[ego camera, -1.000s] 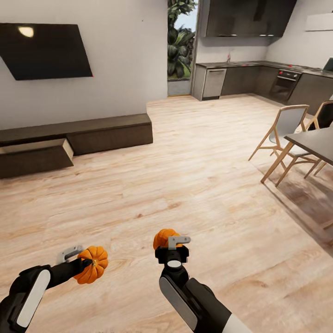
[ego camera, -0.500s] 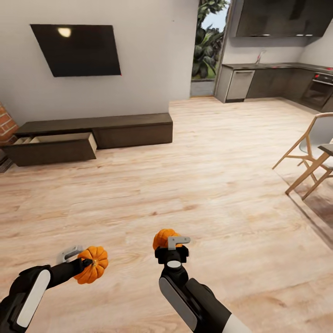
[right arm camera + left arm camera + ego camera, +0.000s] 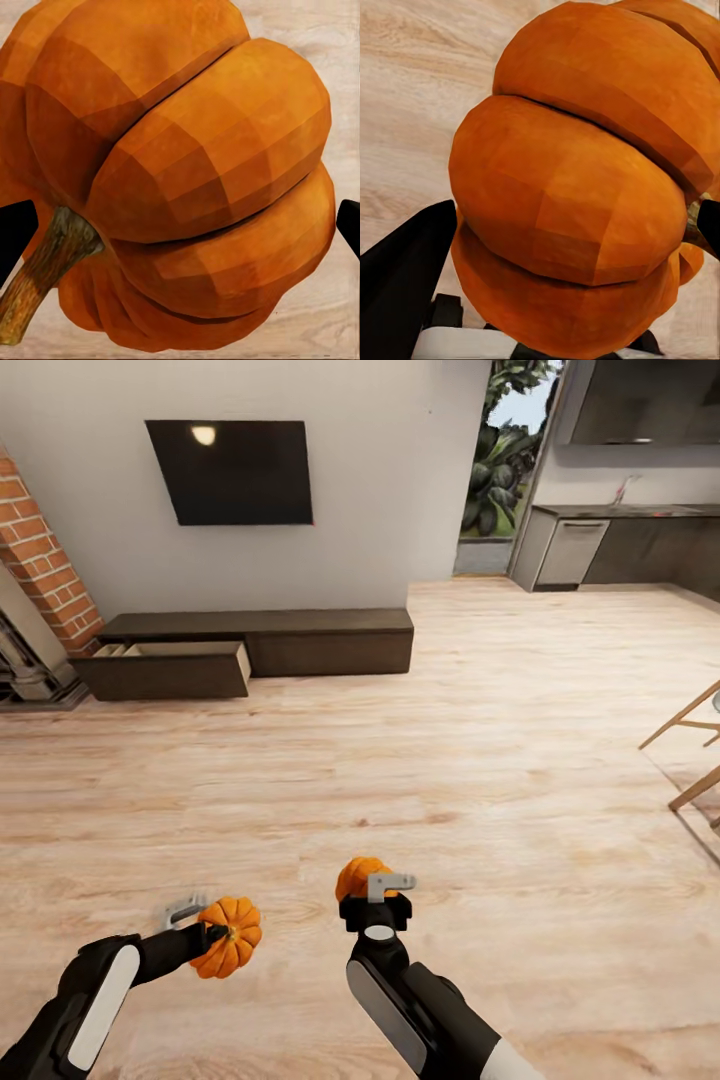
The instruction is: Place each of the two pumpkins and all three candles from the living room inside a cabinet in the living room (use any cabinet), then make sure every cabinet is closed, and position the cauldron so it is next to a table in the living room.
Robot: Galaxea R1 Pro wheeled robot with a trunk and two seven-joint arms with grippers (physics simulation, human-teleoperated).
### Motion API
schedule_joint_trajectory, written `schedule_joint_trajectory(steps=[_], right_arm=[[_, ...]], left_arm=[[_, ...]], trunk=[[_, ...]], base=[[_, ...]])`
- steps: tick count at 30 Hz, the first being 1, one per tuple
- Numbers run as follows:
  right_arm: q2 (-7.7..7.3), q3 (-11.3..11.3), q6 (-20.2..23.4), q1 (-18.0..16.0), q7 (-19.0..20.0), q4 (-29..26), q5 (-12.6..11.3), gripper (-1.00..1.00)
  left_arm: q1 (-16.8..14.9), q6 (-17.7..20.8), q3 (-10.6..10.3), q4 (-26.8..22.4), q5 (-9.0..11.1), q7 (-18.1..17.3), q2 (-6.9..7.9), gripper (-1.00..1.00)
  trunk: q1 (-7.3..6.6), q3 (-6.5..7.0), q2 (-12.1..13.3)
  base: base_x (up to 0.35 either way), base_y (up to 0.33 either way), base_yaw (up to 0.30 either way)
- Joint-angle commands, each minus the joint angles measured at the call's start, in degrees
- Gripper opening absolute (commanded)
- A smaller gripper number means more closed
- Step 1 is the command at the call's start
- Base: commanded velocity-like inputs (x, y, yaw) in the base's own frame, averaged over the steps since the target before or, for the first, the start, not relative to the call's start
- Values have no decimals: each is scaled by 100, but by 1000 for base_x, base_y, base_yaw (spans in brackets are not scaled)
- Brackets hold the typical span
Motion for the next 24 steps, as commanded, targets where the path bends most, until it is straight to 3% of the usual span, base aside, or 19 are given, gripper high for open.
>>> schedule_joint_trajectory(steps=[1,2,5,11,14,16,18,21,24], right_arm=[[2,-52,-20,-6,21,97,1,-100],[2,-192,-14,-7,34,186,4,-100],[2,-426,-3,1,43,265,13,-100],[2,-522,-43,67,35,322,-19,-100],[-480,-519,-500,334,13,332,-1,-100],[-718,-513,-1069,798,-16,323,20,-100],[-773,-513,-1250,982,-26,326,27,-100],[-803,-511,-1571,1348,-28,339,29,-100],[-800,-499,-1835,1499,-33,344,25,-100]], left_arm=[[-3,-1,-103,5,-59,10,-34,-100],[-3,-3,-233,16,-65,15,-64,-100],[-3,-4,-341,26,-70,12,-86,-100],[-3,-6,-397,43,-70,11,-93,-100],[-3,-23,-397,205,-71,9,-95,-100],[-3,-26,-403,292,-67,5,-100,-100],[-3,-115,-406,446,-63,5,-102,-100],[-3,-664,-411,1028,-65,-3,-103,-100],[-3,-865,-450,1348,-68,-6,-98,-100]], trunk=[[0,8,0],[0,16,0],[0,40,0],[0,92,0],[0,118,0],[0,136,0],[0,155,0],[0,183,0],[0,212,0]], base=[[0,0,194],[14,0,185],[32,0,175],[6,0,162],[1,0,156],[0,0,77],[0,0,23],[10,0,8],[46,0,2]])
